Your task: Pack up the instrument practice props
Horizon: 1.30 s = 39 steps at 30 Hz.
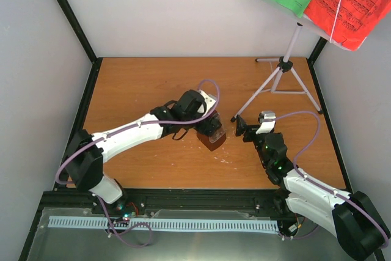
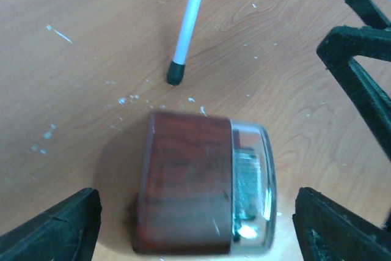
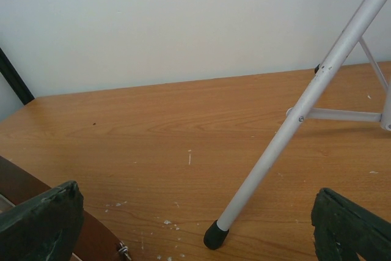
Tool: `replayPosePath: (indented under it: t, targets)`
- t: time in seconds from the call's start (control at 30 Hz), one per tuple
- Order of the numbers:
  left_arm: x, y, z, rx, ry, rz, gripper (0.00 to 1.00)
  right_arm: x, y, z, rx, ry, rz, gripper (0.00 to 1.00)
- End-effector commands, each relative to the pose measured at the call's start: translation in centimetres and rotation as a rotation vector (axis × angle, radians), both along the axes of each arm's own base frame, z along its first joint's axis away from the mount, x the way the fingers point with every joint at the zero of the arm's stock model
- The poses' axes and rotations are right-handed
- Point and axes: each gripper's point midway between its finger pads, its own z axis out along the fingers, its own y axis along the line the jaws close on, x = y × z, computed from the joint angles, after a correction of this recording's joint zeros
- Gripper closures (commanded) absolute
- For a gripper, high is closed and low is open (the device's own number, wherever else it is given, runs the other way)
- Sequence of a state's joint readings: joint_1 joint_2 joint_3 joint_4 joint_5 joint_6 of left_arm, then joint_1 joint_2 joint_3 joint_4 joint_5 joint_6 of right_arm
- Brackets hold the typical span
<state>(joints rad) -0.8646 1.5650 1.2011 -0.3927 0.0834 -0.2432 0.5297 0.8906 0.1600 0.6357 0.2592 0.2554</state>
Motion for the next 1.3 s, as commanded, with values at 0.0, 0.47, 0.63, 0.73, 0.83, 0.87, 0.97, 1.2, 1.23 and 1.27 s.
replayPosePath:
  t: [0.0,0.47,0.63,0.73,0.83,0.87,0.97,1.2,1.23,1.27]
  targets:
    - [-1.7,-1.0,2.3,-0.151,0.039,-0.017,0.12,0.1,-0.6,0.2,0.001,-0.013,-0.026,0.0]
    - [-9.0,-2.6,2.2,-0.369,0.224,-0.334,0.12,-2.3,-3.1,-5.1,0.149,0.342,-0.169,0.0]
    - [-7.0,0.1,4.7,-0.439,0.028,-0.185,0.02,-3.4,-3.6,-6.8,0.202,0.408,-0.191,0.05]
    - [-5.7,3.5,7.3,-0.546,-0.078,-0.116,0.01,-3.3,-2.0,-7.0,0.191,0.414,-0.105,0.09]
    - [-3.9,5.4,8.1,-0.535,-0.125,-0.083,0.01,-2.9,0.3,-7.4,0.166,0.455,-0.002,0.14]
    - [-3.8,5.4,8.1,-0.521,-0.142,-0.094,0.0,-2.7,0.8,-7.4,0.17,0.465,0.02,0.17]
    - [-4.0,4.9,8.3,-0.499,-0.178,-0.17,0.01,-2.4,1.6,-7.9,0.18,0.479,0.048,0.23]
    - [-4.2,4.2,7.5,-0.474,-0.185,-0.238,0.01,-1.5,5.5,-7.0,0.174,0.46,0.238,0.25]
    - [-4.4,4.2,7.5,-0.477,-0.193,-0.25,0.01,-1.1,6.3,-6.7,0.166,0.453,0.272,0.25]
    - [-4.6,4.2,7.6,-0.481,-0.204,-0.264,0.01,-0.8,7.0,-6.5,0.159,0.447,0.303,0.25]
